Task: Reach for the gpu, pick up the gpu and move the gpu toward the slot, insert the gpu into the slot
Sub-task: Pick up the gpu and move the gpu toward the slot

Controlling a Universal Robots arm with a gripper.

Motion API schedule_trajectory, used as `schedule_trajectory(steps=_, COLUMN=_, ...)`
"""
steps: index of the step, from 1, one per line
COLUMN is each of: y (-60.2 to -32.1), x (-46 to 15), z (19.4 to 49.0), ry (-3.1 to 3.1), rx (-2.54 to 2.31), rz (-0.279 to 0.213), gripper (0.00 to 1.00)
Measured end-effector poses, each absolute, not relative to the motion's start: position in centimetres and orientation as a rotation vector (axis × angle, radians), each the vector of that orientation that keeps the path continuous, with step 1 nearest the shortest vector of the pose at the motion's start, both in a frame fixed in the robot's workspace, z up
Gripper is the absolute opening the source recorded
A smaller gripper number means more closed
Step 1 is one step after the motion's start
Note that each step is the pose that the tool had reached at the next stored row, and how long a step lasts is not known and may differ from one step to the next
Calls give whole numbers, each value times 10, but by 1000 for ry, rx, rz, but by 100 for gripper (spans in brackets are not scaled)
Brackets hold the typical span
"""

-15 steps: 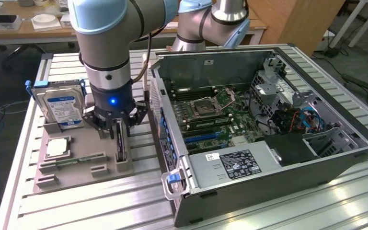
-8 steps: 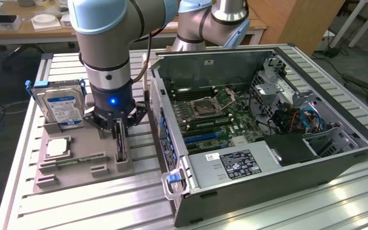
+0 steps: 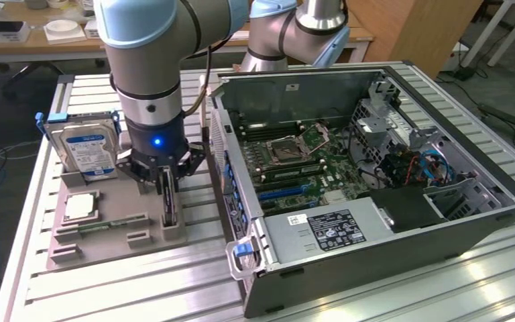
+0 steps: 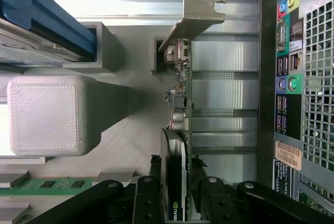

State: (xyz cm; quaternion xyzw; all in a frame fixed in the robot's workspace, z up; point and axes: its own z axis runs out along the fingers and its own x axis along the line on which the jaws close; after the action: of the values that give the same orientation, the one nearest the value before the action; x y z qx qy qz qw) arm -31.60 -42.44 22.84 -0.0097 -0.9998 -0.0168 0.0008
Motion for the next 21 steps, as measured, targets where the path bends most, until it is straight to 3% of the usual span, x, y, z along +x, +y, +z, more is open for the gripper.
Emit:
schedule_trajectory(steps=14, y=-424, x=-316, z=228, ry=-3139, rx=-30, rz=-53, gripper=35)
schedule_trajectory(steps=16, y=-424, x=-316, z=229, ry=-3139, rx=-30, rz=-52, gripper=34)
schedule_trajectory(steps=17, y=-424, x=-316, z=229, ry=-3139, rx=-30, rz=-52, gripper=27)
schedule_trajectory(steps=21, y=-424, x=-316, z=228, ry=-3139, rx=-30, rz=-52, gripper=27)
